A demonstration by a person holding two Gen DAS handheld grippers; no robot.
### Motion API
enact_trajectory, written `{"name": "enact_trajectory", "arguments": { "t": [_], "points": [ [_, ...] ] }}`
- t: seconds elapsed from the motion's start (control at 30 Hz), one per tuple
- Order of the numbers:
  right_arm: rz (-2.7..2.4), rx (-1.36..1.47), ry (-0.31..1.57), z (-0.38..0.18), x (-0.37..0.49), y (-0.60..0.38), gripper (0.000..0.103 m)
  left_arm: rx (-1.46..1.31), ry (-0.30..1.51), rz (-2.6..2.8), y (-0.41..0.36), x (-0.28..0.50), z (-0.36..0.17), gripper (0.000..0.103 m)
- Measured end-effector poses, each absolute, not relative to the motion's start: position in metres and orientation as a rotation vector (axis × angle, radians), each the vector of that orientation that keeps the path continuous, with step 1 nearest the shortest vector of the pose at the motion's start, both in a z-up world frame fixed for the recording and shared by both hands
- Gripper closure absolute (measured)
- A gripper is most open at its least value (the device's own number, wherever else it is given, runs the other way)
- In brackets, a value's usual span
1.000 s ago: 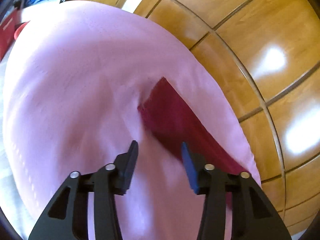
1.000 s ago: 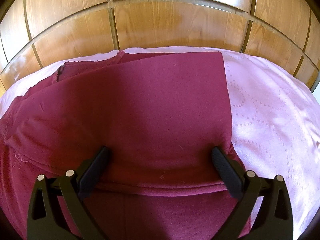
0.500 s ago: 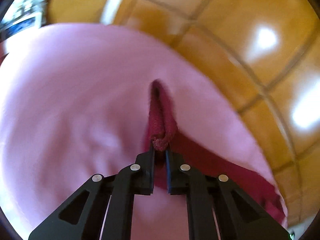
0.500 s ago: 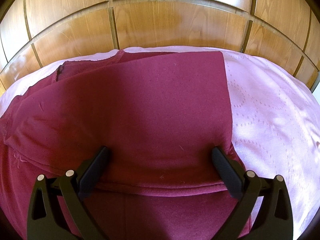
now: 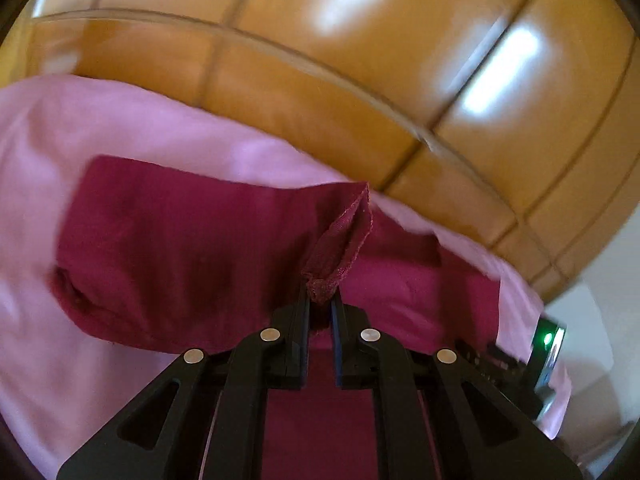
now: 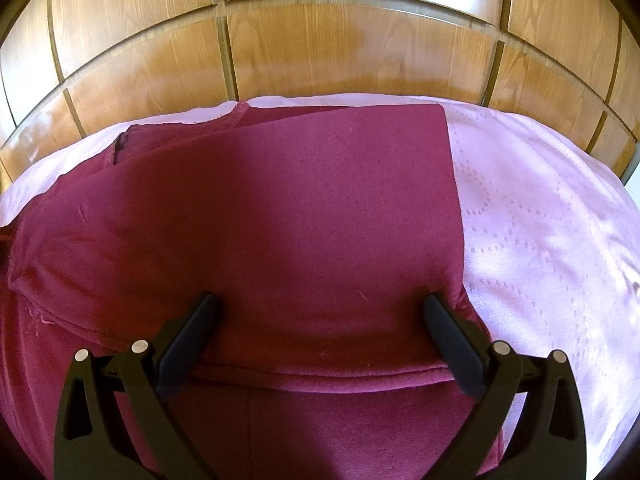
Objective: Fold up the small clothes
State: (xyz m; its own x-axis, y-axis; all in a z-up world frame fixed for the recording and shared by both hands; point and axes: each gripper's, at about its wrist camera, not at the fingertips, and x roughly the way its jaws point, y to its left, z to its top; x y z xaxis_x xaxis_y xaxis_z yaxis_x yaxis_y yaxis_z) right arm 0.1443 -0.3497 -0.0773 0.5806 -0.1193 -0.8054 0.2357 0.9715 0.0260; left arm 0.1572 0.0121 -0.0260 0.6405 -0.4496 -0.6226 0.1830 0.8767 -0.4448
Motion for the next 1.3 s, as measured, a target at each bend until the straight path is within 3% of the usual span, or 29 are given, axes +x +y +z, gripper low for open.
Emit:
{"name": "enact_trajectory", "arguments": {
  "t": [0.03, 0.1, 0.2, 0.37, 0.6, 0.8, 0.87, 0.9, 0.97, 1.3],
  "points": [
    [-0.207, 0.136, 0.928, -0.077, 0.144, -0.35, 0.002, -0.331, 0.808, -0.373, -0.002, 0.154, -0.031, 0.095],
    [-0.205, 0.141, 0.928, -0.077, 0.144, -0.351, 0.002, -0.299, 0.839, -0.395, -0.018, 0.154, -0.042, 0.08],
    [-0.202, 0.147, 0.929, -0.077, 0.145, -0.351, 0.002, -0.284, 0.849, -0.398, -0.02, 0.145, -0.05, 0.068],
    [-0.215, 0.139, 0.945, -0.072, 0.147, -0.349, 0.002, -0.201, 0.833, -0.355, -0.014, 0.104, -0.061, 0.068],
    [0.06, 0.234, 0.845, -0.012, 0.148, -0.278, 0.01, -0.244, 0.855, -0.321, 0.008, 0.092, -0.088, 0.068],
    [0.319, 0.268, 0.963, -0.02, 0.183, -0.176, 0.026, -0.249, 0.83, -0.33, 0.011, 0.089, -0.091, 0.068],
    [0.325, 0.227, 1.042, -0.034, 0.196, -0.15, 0.054, -0.265, 0.823, -0.337, 0.016, 0.087, -0.093, 0.068],
    [0.327, 0.205, 1.052, -0.036, 0.199, -0.143, 0.079, -0.269, 0.819, -0.34, 0.017, 0.086, -0.093, 0.068],
    [0.319, 0.176, 1.027, -0.028, 0.198, -0.138, 0.098, -0.278, 0.816, -0.345, 0.017, 0.088, -0.094, 0.068],
    [0.21, 0.203, 0.772, 0.067, 0.163, -0.231, 0.099, -0.31, 0.813, -0.362, 0.02, 0.086, -0.097, 0.068]
  ]
}}
